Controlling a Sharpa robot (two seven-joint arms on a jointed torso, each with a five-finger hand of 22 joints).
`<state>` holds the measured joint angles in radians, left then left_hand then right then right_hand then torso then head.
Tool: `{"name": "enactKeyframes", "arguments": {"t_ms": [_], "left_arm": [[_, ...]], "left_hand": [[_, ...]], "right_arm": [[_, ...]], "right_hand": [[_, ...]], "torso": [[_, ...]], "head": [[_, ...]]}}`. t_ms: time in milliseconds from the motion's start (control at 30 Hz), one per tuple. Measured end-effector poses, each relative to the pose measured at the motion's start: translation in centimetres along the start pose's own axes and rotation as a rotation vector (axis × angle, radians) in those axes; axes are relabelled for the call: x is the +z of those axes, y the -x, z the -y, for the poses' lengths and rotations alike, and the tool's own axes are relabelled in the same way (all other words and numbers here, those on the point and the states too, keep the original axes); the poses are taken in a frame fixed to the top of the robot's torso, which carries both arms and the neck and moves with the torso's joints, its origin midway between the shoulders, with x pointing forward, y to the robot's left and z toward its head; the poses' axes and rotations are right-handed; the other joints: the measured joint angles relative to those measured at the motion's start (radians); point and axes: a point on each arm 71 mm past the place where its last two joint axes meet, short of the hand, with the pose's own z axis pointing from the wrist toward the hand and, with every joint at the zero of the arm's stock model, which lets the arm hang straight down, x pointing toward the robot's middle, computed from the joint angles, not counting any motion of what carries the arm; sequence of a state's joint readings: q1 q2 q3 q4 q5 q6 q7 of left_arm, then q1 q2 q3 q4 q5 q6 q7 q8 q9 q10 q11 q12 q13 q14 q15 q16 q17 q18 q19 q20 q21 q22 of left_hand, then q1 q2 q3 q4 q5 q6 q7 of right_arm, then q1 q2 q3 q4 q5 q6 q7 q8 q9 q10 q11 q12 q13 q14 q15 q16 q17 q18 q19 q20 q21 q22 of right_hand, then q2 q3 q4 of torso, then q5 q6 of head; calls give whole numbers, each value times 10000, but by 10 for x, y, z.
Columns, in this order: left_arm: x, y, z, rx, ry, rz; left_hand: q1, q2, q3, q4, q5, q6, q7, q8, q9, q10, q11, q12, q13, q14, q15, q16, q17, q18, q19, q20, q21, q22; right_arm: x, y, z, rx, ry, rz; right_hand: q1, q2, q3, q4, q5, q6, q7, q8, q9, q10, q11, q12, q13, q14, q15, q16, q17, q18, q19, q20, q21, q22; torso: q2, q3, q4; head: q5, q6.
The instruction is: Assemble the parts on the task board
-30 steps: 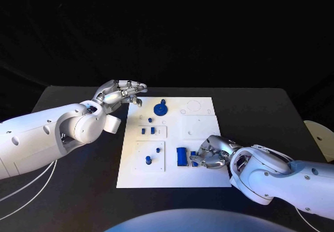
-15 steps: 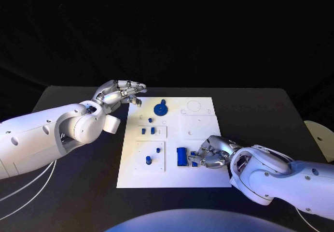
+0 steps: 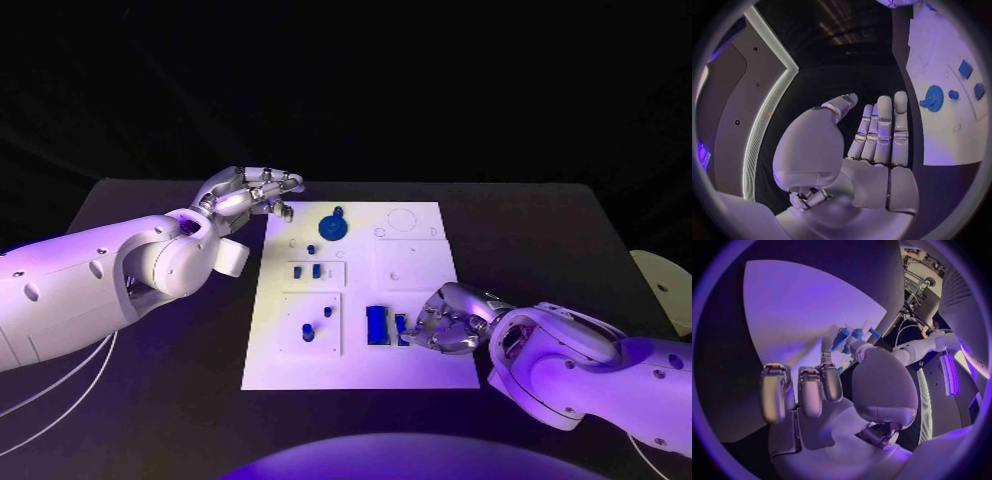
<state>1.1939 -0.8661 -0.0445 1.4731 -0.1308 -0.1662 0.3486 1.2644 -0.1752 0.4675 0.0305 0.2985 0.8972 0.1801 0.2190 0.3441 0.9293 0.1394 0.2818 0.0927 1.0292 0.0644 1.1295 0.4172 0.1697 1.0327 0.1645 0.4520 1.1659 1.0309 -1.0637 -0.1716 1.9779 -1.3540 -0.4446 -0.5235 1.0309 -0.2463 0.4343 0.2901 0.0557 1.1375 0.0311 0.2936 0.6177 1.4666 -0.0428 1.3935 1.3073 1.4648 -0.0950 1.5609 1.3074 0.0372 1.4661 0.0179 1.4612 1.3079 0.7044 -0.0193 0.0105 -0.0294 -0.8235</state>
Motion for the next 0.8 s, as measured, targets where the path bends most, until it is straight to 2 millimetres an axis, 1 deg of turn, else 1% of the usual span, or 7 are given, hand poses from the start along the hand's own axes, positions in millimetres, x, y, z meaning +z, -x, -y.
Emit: {"name": "enactKeyframes", "arguments": {"t_ms": [133,267,333,367,700,800], "left_arm": [[0,0,0,2,5,10],[0,1,0,6,16,23],[0,1,-1,11,24,35],[0,1,-1,13,28,40],[0,2,-1,18,64,60],[0,2,-1,17,69,58]], "left_hand": [[0,0,0,0,0,0,0,0,0,0,0,0,0,0,0,0,0,0,0,0,0,0],[0,0,29,29,0,0,0,0,0,0,0,0,0,-38,38,0,0,0,0,0,0,0],[0,0,29,29,0,0,0,0,0,0,0,0,1,-38,38,0,0,-1,0,0,0,0],[0,0,29,29,0,0,0,0,0,0,0,0,0,-38,38,0,0,-1,0,0,0,1],[0,0,30,28,0,0,0,0,1,1,0,0,1,-38,38,0,1,0,0,0,0,1],[0,0,30,28,0,0,0,0,1,1,0,0,1,-38,38,0,1,0,0,0,0,1]], "right_arm": [[-2,1,0,-96,170,78],[-4,3,0,-265,348,214],[-4,4,-1,-364,437,286],[-5,4,0,-405,468,316],[-5,5,0,-686,681,418],[-5,5,-1,-730,710,405]], "right_hand": [[0,0,-39,14,0,9,-9,0,0,0,0,25,7,0,0,0,0,0,0,0,6,0],[-15,14,-230,36,0,32,-32,1,0,0,0,25,8,0,0,0,0,0,0,0,47,-1],[-39,38,-234,36,0,68,3,1,0,0,0,25,8,0,0,0,0,0,0,0,46,-2],[-68,68,-234,36,0,68,3,1,-2,0,0,25,8,0,0,0,-1,0,0,0,46,-1],[-63,73,-287,-17,0,68,3,1,-8,0,0,74,7,0,0,-1,-1,0,0,0,46,-2],[27,164,-287,-17,0,67,3,1,-16,0,0,74,6,0,0,-1,-1,-1,0,0,46,-3]], "torso": [[-1,0,-1],[-6,1,1],[-5,1,3],[-5,1,4],[3,-6,13],[3,-8,20]], "head": [[-12,12],[-20,16],[-25,23],[-28,26],[-35,12],[-35,9]]}}
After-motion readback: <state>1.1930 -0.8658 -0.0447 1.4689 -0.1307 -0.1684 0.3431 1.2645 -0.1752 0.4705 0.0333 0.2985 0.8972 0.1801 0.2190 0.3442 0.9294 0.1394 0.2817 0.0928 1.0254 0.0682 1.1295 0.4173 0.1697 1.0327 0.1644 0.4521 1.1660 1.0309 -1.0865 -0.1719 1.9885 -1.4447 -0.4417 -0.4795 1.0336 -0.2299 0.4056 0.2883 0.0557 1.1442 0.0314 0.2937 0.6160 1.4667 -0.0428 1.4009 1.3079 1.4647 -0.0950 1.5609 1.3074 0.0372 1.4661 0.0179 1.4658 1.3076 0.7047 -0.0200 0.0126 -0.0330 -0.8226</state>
